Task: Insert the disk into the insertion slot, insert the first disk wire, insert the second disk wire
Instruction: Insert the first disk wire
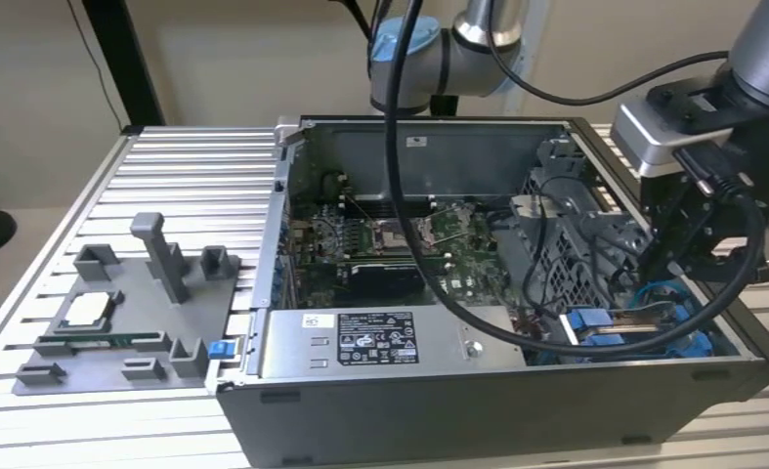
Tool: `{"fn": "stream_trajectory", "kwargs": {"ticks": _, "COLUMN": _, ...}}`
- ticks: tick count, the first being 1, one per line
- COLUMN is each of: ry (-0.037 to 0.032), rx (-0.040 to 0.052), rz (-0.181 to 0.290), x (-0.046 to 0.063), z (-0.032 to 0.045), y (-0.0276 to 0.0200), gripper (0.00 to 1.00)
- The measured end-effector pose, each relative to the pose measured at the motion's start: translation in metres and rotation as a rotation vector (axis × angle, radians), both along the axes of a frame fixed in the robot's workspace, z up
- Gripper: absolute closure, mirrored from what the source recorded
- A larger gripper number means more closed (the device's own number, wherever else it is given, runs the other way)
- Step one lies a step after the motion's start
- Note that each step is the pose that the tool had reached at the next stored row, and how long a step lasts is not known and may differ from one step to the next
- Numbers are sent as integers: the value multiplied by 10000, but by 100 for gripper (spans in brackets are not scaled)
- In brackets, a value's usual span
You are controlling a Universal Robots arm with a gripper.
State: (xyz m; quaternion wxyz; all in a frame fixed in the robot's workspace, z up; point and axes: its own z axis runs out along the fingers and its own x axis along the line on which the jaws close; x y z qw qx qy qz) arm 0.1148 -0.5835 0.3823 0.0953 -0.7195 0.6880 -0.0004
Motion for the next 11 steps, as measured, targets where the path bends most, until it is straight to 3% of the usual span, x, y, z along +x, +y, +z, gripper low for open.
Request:
{"fn": "stream_trajectory", "kwargs": {"ticks": 3, "ry": 117, "rx": -2, "rz": -3, "x": 56, "z": -26, "y": -2, "gripper": 100}}
{"fn": "stream_trajectory", "kwargs": {"ticks": 5, "ry": 255, "rx": -1, "rz": -3, "x": 89, "z": -37, "y": -4, "gripper": 100}}
{"fn": "stream_trajectory", "kwargs": {"ticks": 6, "ry": 356, "rx": -2, "rz": -3, "x": 99, "z": -40, "y": -5, "gripper": 100}}
{"fn": "stream_trajectory", "kwargs": {"ticks": 7, "ry": 498, "rx": -5, "rz": -3, "x": 108, "z": -41, "y": -6, "gripper": 100}}
{"fn": "stream_trajectory", "kwargs": {"ticks": 11, "ry": 1215, "rx": -30, "rz": -5, "x": 133, "z": -42, "y": -19, "gripper": 100}}
